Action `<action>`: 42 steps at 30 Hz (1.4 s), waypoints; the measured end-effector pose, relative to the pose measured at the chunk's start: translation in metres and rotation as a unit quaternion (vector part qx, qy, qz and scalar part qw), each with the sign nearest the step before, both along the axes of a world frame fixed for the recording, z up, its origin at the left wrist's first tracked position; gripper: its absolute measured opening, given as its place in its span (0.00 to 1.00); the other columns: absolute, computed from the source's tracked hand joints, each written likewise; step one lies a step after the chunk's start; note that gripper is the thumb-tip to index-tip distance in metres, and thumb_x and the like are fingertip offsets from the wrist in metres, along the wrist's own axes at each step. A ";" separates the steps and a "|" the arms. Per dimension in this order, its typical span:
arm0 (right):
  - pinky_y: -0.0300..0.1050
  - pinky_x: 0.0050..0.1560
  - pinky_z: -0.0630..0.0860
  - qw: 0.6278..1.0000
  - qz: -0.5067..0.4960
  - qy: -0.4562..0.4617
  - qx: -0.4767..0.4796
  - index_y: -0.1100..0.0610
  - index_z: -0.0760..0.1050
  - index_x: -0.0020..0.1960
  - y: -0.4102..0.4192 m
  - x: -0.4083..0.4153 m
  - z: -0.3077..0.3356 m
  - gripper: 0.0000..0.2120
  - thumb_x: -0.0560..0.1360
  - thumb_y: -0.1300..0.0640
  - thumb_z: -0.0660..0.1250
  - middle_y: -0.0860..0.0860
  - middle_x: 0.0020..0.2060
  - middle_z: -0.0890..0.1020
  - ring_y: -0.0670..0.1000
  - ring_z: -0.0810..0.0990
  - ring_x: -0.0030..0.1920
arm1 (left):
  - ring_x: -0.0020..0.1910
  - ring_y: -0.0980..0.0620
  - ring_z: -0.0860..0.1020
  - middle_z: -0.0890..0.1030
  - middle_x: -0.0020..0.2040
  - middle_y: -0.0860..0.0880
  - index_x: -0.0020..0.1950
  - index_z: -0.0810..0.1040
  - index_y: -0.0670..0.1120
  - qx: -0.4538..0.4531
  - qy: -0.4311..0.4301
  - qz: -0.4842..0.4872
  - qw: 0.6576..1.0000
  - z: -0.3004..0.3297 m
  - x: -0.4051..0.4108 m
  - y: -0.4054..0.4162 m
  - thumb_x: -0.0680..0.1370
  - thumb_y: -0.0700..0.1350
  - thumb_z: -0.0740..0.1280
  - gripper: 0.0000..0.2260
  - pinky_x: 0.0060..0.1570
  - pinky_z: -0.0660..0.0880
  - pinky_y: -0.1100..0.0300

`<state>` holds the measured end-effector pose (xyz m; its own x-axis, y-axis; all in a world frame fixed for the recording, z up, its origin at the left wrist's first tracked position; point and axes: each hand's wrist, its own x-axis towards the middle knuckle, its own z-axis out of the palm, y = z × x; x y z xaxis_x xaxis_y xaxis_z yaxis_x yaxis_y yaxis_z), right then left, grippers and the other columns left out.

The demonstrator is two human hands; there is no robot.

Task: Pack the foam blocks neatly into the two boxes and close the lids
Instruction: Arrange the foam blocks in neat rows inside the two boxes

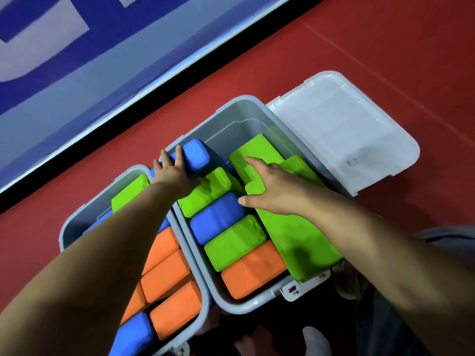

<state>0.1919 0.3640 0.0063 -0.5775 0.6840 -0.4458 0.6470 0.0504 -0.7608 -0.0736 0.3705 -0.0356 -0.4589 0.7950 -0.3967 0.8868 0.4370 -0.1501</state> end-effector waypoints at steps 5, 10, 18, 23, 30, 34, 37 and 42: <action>0.40 0.54 0.65 1.000 -0.005 0.003 -0.003 0.43 0.45 0.77 0.001 -0.002 -0.003 0.41 0.73 0.44 0.68 0.53 0.73 0.59 0.53 0.70 0.66 | 0.76 0.37 0.40 0.34 0.78 0.46 0.78 0.37 0.53 -0.026 -0.033 0.022 0.999 -0.013 0.011 0.007 0.72 0.71 0.58 0.45 0.74 0.48 0.44; 0.42 0.61 0.66 1.000 0.000 -0.006 0.006 0.43 0.45 0.77 0.001 -0.003 -0.007 0.41 0.73 0.44 0.68 0.53 0.73 0.59 0.53 0.69 0.68 | 0.77 0.40 0.44 0.36 0.78 0.46 0.78 0.40 0.46 -0.099 -0.078 -0.016 0.992 -0.047 0.018 -0.005 0.73 0.70 0.57 0.46 0.75 0.48 0.48; 0.42 0.57 0.67 0.999 -0.003 -0.007 0.035 0.44 0.47 0.77 0.002 -0.001 -0.014 0.42 0.72 0.43 0.69 0.56 0.72 0.62 0.54 0.71 0.66 | 0.77 0.41 0.48 0.39 0.79 0.48 0.79 0.44 0.52 -0.010 -0.095 0.017 0.995 -0.038 0.032 -0.028 0.76 0.65 0.58 0.38 0.73 0.53 0.42; 0.45 0.62 0.69 0.998 -0.010 -0.018 0.057 0.46 0.48 0.77 0.007 0.002 -0.015 0.43 0.71 0.44 0.70 0.58 0.72 0.62 0.57 0.71 0.66 | 0.75 0.45 0.59 0.59 0.76 0.40 0.77 0.56 0.41 0.125 -0.378 0.229 0.888 -0.042 0.141 -0.091 0.74 0.62 0.66 0.40 0.73 0.57 0.55; 0.48 0.68 0.65 0.994 -0.028 -0.058 0.087 0.50 0.49 0.77 0.001 0.047 -0.016 0.44 0.71 0.44 0.71 0.61 0.72 0.62 0.58 0.65 0.71 | 0.67 0.43 0.70 0.70 0.70 0.44 0.76 0.56 0.52 0.093 -0.482 0.453 0.744 -0.049 0.227 -0.154 0.60 0.70 0.72 0.51 0.68 0.67 0.48; 0.49 0.66 0.66 0.990 -0.073 -0.088 0.083 0.50 0.48 0.77 0.002 0.085 -0.014 0.43 0.72 0.44 0.70 0.62 0.71 0.62 0.61 0.67 0.69 | 0.55 0.42 0.80 0.80 0.60 0.43 0.69 0.67 0.50 0.155 -0.651 0.459 0.585 -0.023 0.252 -0.162 0.71 0.45 0.75 0.30 0.57 0.76 0.42; 0.50 0.66 0.67 0.988 -0.089 -0.096 0.088 0.50 0.47 0.77 0.003 0.100 -0.012 0.43 0.72 0.44 0.70 0.63 0.70 0.62 0.62 0.67 0.68 | 0.47 0.51 0.80 0.80 0.61 0.46 0.64 0.66 0.55 0.137 -0.639 0.460 0.601 -0.021 0.256 -0.156 0.75 0.41 0.71 0.22 0.45 0.74 0.53; 0.48 0.65 0.68 0.988 -0.087 -0.089 0.087 0.52 0.48 0.77 0.005 0.099 -0.013 0.43 0.72 0.46 0.70 0.65 0.69 0.63 0.63 0.68 0.67 | 0.51 0.44 0.76 0.77 0.56 0.46 0.66 0.68 0.51 0.164 -0.680 0.528 0.482 -0.002 0.229 -0.147 0.76 0.37 0.67 0.21 0.37 0.81 0.47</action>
<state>0.2910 0.3686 -0.0065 -0.3671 0.8416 -0.3961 0.7802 0.0467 -0.6238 0.1557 0.2239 -0.0379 -0.1695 0.5252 -0.8339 -0.6753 0.5544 0.4864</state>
